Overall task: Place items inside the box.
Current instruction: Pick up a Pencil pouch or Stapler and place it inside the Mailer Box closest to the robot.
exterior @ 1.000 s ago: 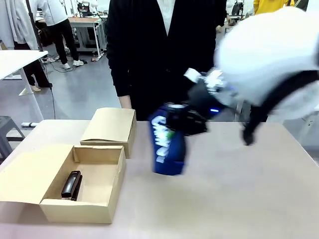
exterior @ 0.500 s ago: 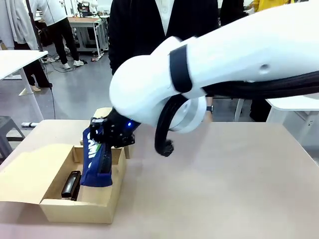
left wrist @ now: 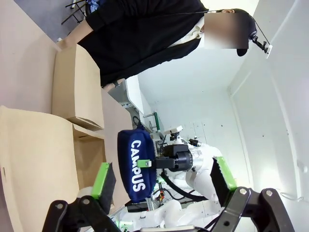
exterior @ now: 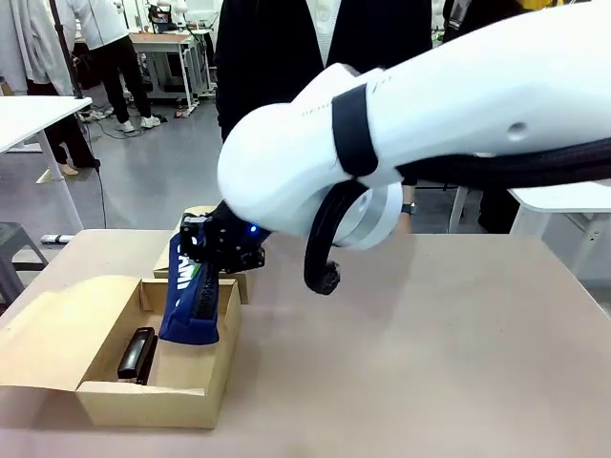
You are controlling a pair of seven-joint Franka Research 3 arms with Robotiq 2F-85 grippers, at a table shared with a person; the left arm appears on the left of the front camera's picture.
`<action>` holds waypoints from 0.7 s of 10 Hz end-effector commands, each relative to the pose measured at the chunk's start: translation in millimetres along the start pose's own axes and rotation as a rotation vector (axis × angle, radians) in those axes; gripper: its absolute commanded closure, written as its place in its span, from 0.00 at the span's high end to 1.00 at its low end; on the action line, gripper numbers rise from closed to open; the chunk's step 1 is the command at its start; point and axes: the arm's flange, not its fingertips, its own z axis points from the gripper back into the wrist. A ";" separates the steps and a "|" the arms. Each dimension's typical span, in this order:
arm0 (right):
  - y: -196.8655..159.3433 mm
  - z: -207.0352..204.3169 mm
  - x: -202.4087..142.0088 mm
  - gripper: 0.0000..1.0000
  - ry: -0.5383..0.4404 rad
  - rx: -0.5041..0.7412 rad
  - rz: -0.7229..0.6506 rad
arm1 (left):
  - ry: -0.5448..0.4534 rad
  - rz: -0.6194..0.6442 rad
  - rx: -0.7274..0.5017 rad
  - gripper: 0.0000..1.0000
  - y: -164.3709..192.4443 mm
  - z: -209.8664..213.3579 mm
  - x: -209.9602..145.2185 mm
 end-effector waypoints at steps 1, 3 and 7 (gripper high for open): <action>30.0 -19.0 3.5 0.07 -0.090 -0.030 -0.099 | -0.008 -0.015 -0.021 1.00 -1.4 0.2 -0.1; 36.2 -40.0 4.9 0.07 -0.054 -0.057 -0.111 | -0.008 -0.015 -0.021 1.00 -1.4 0.2 -0.1; 22.9 -87.1 16.6 0.07 -0.004 -0.148 -0.153 | -0.008 -0.015 -0.021 1.00 -1.4 0.2 -0.1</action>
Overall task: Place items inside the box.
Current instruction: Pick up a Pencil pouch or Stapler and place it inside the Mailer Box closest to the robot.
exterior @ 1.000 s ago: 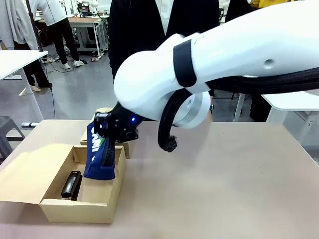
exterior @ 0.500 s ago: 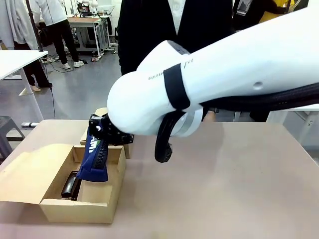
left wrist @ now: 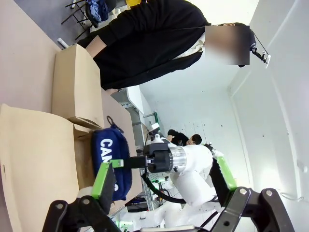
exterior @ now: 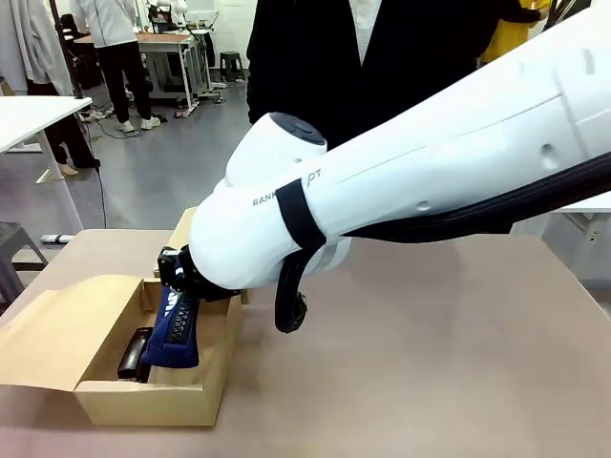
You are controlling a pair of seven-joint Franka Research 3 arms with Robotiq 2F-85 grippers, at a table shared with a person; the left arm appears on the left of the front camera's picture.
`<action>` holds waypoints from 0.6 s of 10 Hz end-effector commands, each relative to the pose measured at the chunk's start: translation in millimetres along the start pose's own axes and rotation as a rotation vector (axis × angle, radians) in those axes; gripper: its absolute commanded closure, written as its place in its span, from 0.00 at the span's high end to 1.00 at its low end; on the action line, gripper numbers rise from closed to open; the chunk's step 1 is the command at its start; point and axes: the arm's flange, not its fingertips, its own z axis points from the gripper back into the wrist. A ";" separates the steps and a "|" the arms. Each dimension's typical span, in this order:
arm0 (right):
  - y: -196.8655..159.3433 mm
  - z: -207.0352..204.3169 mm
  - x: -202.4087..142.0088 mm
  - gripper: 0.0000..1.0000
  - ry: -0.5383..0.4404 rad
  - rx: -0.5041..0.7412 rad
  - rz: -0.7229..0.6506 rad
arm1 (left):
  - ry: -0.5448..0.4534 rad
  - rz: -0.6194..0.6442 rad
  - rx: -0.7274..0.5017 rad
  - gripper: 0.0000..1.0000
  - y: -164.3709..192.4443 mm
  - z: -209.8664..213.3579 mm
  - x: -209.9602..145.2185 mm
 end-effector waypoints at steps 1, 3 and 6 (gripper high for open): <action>19.4 -12.6 8.5 0.07 -0.005 -0.043 -0.052 | -0.008 -0.015 -0.021 1.00 -1.5 0.2 -0.1; 12.8 -27.5 9.1 0.07 0.041 -0.081 -0.073 | -0.008 -0.015 -0.021 1.00 -1.5 0.2 -0.1; 9.0 -35.6 5.6 0.07 0.087 -0.116 -0.062 | -0.008 -0.015 -0.021 1.00 -1.5 0.2 -0.1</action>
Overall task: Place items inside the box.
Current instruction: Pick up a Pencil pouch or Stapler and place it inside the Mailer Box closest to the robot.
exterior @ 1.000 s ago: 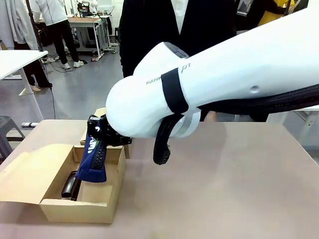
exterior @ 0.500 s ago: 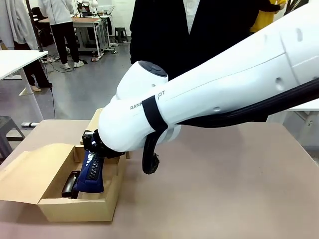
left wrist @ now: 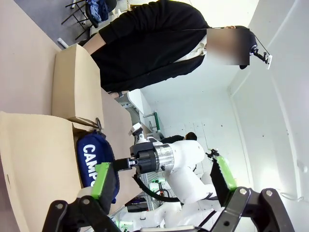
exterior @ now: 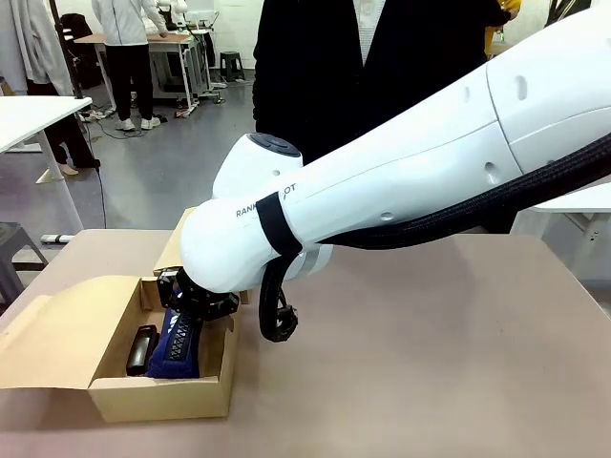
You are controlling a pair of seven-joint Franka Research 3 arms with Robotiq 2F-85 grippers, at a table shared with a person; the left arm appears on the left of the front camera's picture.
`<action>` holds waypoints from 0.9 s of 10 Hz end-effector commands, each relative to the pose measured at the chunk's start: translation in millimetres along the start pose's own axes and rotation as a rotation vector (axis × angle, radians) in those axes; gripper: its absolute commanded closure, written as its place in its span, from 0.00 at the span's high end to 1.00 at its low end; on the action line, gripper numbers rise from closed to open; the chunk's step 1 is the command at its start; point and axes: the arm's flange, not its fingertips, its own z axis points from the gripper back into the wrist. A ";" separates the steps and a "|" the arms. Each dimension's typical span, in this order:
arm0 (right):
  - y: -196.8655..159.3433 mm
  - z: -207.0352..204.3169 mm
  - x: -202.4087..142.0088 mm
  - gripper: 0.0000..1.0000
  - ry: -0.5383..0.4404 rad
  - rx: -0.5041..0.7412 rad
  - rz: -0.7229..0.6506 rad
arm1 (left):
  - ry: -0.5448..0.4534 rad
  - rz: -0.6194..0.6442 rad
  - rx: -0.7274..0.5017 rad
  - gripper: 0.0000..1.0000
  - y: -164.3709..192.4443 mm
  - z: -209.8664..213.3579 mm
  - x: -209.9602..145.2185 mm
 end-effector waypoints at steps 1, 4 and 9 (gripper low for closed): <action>12.7 -0.6 2.9 0.07 -0.005 -0.032 -0.023 | -0.008 -0.015 -0.021 1.00 -1.5 0.2 -0.1; 11.0 -2.6 4.2 0.07 0.003 -0.054 -0.028 | -0.008 -0.015 -0.021 1.00 -1.5 0.2 -0.1; 7.7 -1.3 3.5 1.00 0.035 -0.113 -0.008 | -0.008 -0.015 -0.021 1.00 -1.5 0.2 -0.1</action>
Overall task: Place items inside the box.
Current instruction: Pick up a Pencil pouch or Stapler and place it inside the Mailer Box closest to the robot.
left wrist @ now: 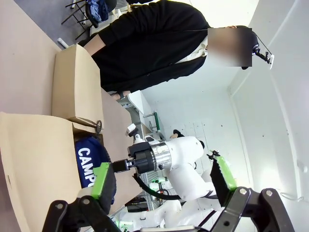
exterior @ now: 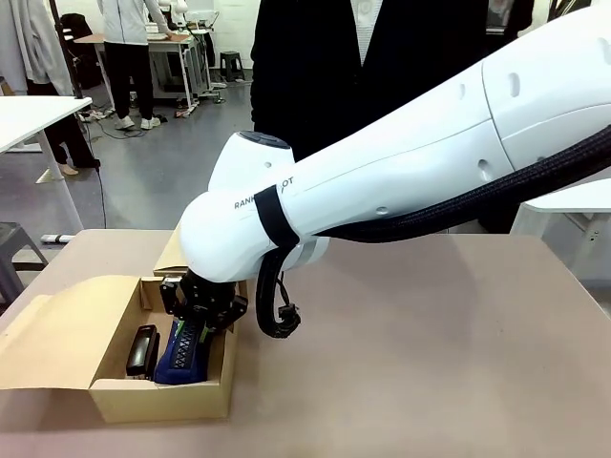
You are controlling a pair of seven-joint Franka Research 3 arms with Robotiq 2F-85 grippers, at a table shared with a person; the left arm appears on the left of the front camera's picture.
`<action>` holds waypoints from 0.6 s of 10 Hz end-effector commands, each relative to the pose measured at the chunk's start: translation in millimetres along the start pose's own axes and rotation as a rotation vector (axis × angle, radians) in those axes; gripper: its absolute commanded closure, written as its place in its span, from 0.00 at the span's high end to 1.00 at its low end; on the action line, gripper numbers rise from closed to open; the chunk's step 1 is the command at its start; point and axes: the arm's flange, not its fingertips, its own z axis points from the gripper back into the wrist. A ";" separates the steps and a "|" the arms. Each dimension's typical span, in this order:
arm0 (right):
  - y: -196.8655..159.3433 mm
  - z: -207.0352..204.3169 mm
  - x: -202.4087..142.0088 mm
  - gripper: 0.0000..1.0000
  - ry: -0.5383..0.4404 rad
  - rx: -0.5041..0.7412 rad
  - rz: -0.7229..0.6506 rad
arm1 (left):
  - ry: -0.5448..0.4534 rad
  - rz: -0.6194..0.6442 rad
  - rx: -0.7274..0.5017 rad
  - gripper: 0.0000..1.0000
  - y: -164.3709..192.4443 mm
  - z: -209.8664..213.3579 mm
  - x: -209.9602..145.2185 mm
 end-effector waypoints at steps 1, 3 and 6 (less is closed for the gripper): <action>10.7 5.1 -0.6 1.00 -0.026 -0.019 -0.015 | -0.008 -0.015 -0.021 1.00 -1.5 0.2 -0.1; 7.8 12.7 -1.1 0.96 -0.020 0.023 0.007 | -0.008 -0.015 -0.021 1.00 -1.5 0.2 -0.1; -2.3 31.8 -1.6 1.00 0.004 0.049 0.061 | -0.008 -0.015 -0.021 1.00 -1.5 0.2 -0.1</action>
